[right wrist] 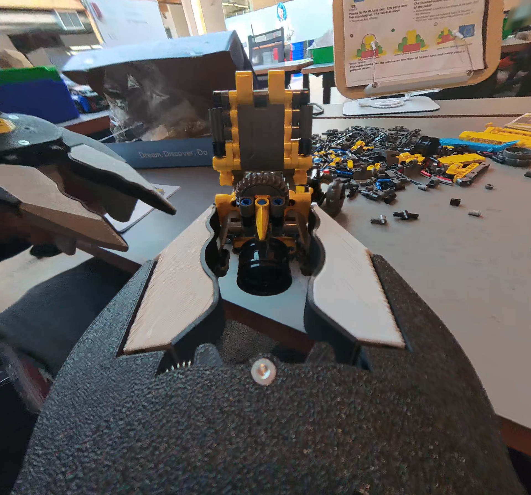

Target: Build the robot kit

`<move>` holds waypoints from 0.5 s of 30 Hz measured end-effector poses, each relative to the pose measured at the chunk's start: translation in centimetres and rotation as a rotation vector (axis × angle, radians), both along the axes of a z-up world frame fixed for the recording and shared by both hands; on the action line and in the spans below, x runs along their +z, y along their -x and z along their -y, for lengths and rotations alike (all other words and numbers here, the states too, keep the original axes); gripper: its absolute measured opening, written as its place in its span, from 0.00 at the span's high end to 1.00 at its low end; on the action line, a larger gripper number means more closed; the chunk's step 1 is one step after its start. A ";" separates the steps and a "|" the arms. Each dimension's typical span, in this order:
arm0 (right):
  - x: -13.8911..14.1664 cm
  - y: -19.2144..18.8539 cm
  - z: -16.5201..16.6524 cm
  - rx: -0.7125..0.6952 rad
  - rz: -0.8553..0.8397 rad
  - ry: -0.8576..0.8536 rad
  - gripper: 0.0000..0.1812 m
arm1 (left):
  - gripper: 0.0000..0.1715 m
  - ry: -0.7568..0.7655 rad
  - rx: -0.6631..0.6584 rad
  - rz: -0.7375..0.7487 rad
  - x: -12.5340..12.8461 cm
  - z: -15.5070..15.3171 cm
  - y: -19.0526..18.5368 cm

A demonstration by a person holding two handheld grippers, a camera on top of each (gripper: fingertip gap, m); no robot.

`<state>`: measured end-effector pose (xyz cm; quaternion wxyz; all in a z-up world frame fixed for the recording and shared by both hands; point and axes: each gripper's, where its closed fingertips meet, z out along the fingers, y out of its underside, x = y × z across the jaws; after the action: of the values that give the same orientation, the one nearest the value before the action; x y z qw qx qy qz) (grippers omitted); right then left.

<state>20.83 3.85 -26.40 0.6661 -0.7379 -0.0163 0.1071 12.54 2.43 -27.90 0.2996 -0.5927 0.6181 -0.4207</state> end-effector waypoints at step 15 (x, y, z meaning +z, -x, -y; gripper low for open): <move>-3.3 5.2 1.3 -0.073 0.387 0.067 0.67 | 0.74 0.164 0.060 0.103 -0.7 1.7 -0.9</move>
<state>15.61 2.58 -29.73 0.6292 -0.7665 -0.1136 -0.0603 13.40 0.71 -28.61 0.2938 -0.6109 0.5473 -0.4908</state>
